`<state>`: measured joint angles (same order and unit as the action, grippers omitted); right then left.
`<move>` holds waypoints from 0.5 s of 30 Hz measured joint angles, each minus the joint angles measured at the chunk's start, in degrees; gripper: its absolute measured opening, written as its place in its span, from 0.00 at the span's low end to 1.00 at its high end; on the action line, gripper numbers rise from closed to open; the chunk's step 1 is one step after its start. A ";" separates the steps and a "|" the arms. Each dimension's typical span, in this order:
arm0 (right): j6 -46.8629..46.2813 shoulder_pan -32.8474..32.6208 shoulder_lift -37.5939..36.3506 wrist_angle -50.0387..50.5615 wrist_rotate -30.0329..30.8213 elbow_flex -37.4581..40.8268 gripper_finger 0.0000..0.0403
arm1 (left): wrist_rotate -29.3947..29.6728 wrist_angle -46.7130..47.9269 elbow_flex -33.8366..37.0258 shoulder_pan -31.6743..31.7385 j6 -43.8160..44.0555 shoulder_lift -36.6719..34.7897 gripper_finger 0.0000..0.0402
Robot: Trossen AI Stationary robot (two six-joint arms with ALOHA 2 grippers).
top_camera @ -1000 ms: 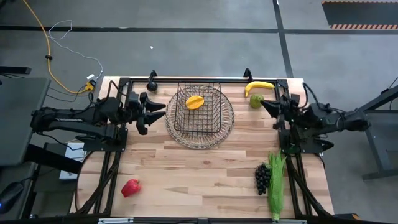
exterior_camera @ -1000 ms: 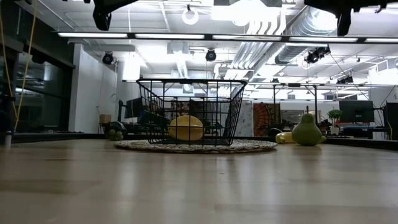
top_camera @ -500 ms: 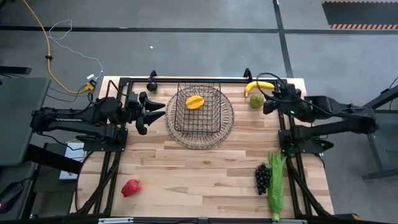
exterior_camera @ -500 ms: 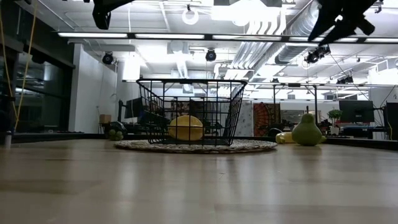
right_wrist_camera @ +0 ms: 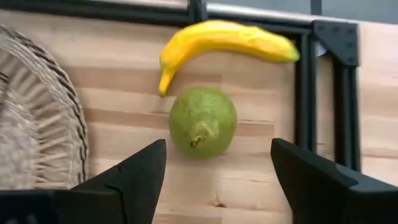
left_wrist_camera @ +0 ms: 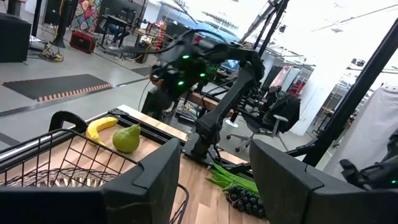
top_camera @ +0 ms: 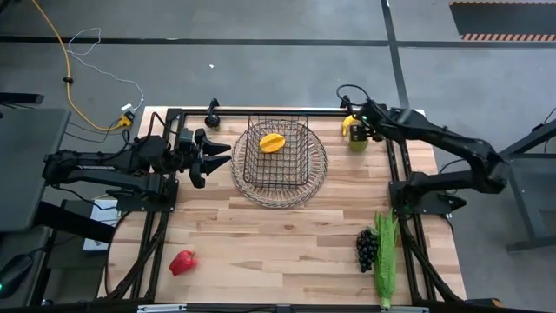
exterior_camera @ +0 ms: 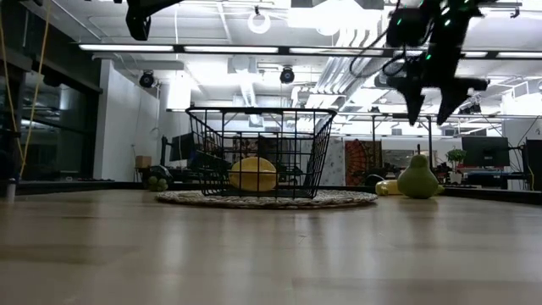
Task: Build produce basket
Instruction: Put the pear into the wire basket
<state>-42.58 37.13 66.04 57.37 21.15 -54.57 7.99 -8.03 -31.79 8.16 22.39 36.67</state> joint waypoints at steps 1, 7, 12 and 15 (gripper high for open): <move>0.32 0.65 1.30 -0.72 -0.35 0.00 0.69 | 0.00 0.00 -0.01 -0.01 0.00 0.00 0.45; 0.54 1.98 7.88 -2.82 -4.34 -0.01 0.69 | 0.02 0.00 0.00 0.00 0.00 0.00 0.45; 0.60 2.05 12.17 -2.80 -3.56 -0.02 0.69 | 0.05 0.00 -0.02 0.00 -0.02 0.02 0.45; 0.51 2.16 14.51 -2.82 -3.60 -0.02 0.69 | 0.07 0.00 -0.02 0.00 -0.02 0.02 0.45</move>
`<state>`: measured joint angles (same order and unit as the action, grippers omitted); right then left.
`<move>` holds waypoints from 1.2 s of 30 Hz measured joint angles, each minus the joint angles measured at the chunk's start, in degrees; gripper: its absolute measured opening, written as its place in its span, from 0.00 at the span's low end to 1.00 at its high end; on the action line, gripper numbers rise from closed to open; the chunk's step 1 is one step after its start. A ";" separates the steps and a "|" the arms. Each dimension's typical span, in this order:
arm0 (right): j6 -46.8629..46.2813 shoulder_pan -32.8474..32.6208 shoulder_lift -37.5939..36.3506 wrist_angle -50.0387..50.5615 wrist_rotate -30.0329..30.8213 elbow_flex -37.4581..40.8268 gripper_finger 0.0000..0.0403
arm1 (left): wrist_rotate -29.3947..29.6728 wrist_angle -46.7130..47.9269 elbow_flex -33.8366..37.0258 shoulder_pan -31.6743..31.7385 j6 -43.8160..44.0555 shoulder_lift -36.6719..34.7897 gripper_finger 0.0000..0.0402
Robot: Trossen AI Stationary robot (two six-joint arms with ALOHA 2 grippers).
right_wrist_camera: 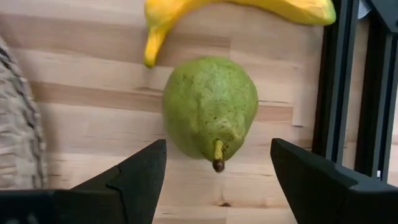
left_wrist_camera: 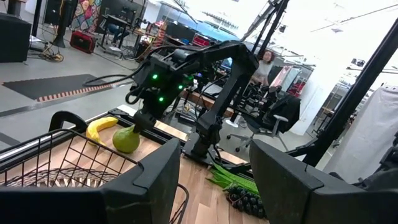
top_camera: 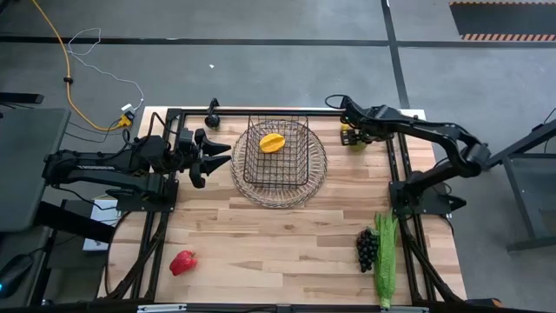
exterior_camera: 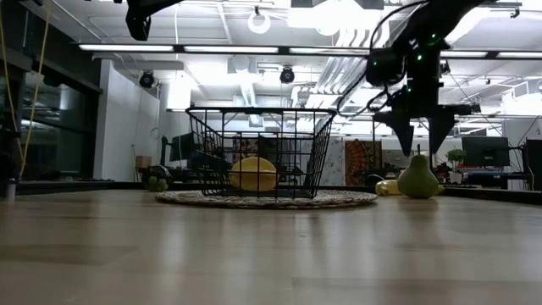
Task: Build produce basket
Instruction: Put the pear into the wire basket
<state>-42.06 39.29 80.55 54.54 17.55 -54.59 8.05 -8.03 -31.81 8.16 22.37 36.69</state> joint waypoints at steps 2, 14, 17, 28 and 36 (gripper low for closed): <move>0.09 0.07 1.40 0.01 0.02 0.00 0.69 | 0.02 0.00 0.00 0.00 0.00 0.00 0.45; -0.09 2.21 4.13 -2.64 0.25 0.00 0.60 | 0.11 0.02 0.00 0.00 0.00 0.00 0.45; -0.08 2.36 4.13 -2.60 -0.08 0.00 0.54 | 0.11 0.02 0.00 0.00 0.00 0.00 0.45; 1.16 2.36 4.11 -1.83 -0.25 -0.04 0.29 | 0.39 0.04 0.00 0.02 0.00 0.00 0.45; 3.81 1.39 -3.91 2.72 2.85 -2.39 0.27 | 1.80 0.03 0.00 0.07 -0.03 0.00 0.45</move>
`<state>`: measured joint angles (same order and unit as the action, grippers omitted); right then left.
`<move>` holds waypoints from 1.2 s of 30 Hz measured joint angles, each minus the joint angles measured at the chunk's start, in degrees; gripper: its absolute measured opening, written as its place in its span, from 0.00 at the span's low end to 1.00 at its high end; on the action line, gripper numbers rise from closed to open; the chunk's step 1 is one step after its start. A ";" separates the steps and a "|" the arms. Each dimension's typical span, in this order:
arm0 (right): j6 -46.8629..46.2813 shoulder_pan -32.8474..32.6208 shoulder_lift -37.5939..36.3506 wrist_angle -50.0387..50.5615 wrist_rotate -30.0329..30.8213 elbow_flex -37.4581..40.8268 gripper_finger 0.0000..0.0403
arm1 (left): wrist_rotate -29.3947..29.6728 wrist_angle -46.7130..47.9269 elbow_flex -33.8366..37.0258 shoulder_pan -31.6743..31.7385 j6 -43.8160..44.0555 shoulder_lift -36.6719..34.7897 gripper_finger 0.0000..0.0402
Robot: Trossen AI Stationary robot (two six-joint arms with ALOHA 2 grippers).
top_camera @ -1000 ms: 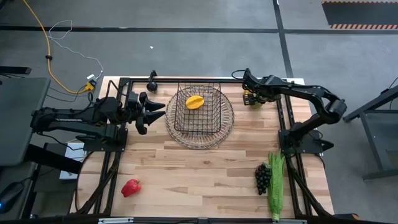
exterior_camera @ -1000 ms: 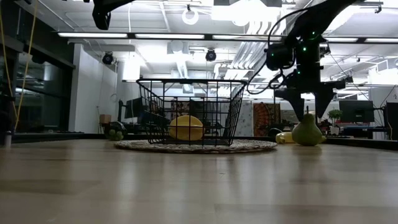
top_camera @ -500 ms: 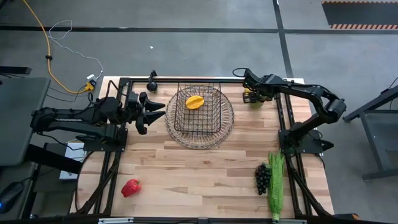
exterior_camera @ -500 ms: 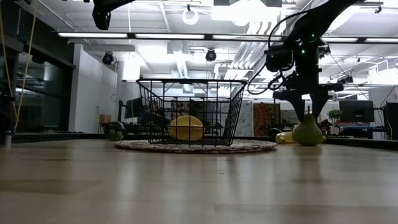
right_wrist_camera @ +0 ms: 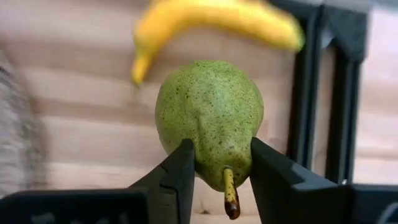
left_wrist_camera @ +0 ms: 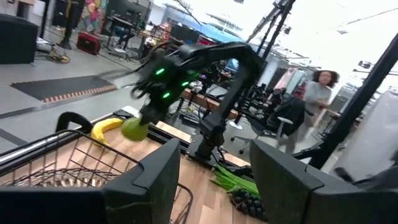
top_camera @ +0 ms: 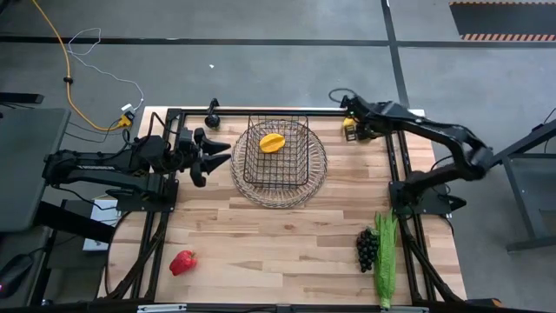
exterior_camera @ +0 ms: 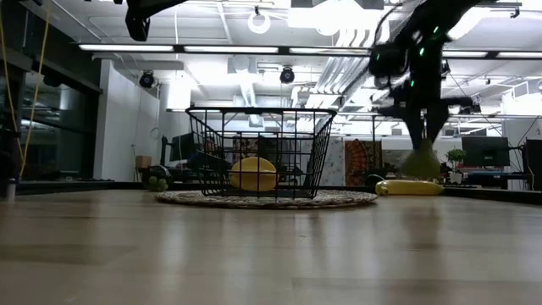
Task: Build produce basket
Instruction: Put the pear into the wire basket
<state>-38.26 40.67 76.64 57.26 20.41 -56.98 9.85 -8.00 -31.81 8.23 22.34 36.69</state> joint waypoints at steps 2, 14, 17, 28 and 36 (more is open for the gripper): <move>1.21 -1.38 -4.91 -0.53 0.34 -0.64 0.27 | 0.80 -0.01 0.00 0.00 -0.81 0.00 0.45; 5.77 -21.03 -34.40 -19.96 -10.06 2.18 0.27 | 2.79 -4.95 -0.04 0.00 -4.06 0.00 0.45; 7.12 -26.62 -37.06 -25.54 -10.17 3.78 0.27 | 2.40 -6.32 -0.04 0.00 -3.47 -0.02 0.45; 14.33 -36.53 -35.75 -36.40 -10.10 6.66 0.27 | -0.01 -6.44 -0.07 0.00 -4.95 0.04 0.45; 9.19 -36.45 -34.49 -40.75 -9.88 6.42 0.27 | -0.05 -6.46 -0.07 0.00 -4.95 0.04 0.45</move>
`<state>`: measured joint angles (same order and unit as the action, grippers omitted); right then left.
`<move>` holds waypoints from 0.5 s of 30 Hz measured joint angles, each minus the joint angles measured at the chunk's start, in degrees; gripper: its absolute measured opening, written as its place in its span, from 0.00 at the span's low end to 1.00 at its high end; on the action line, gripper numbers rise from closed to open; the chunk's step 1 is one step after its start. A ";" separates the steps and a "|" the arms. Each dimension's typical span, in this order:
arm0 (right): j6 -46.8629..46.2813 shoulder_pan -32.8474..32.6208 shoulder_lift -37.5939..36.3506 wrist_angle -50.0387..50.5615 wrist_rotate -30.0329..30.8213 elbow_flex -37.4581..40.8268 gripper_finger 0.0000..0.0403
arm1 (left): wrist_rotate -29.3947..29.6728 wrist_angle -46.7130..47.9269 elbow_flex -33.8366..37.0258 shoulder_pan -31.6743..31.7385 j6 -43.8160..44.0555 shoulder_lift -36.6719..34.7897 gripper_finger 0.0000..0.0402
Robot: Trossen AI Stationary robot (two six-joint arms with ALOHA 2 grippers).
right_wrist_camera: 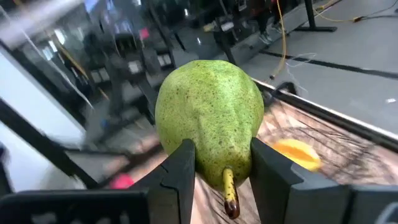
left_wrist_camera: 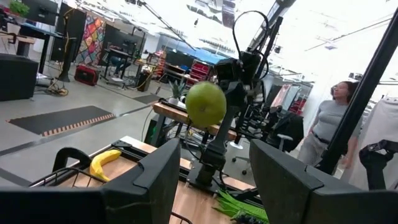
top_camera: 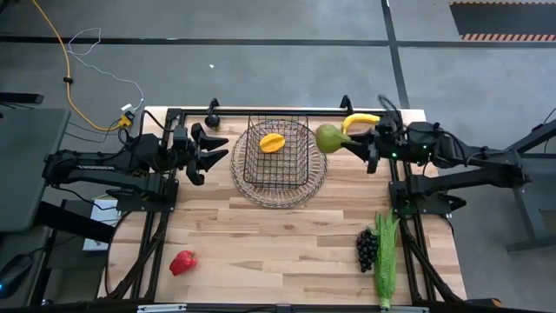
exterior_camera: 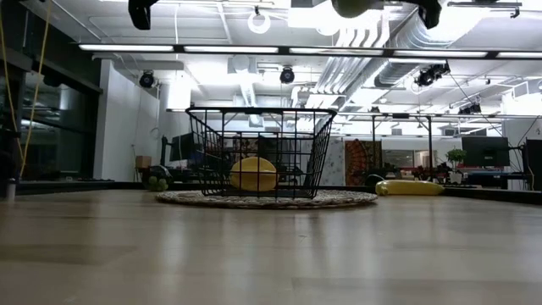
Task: Build produce basket
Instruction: Put the pear into the wire basket
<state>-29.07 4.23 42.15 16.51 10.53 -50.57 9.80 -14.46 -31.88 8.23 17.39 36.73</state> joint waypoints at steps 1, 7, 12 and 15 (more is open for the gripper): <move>-0.65 0.26 1.03 -1.05 -0.04 -0.75 0.27 | 0.02 0.02 0.00 0.00 0.00 0.00 0.45; 6.83 2.28 14.12 3.49 -0.40 -10.14 0.27 | 0.00 0.02 -0.02 0.00 -0.02 0.00 0.45; 12.26 6.68 27.96 12.86 -2.35 -19.41 0.27 | 0.00 0.02 -0.02 0.00 -0.02 0.00 0.45; 15.29 9.08 36.35 17.48 -2.67 -24.18 0.27 | 0.00 0.02 -0.02 0.00 -0.04 0.00 0.45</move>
<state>-13.78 13.30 78.50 33.99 7.85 -74.75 9.80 -14.44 -31.90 8.23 17.35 36.73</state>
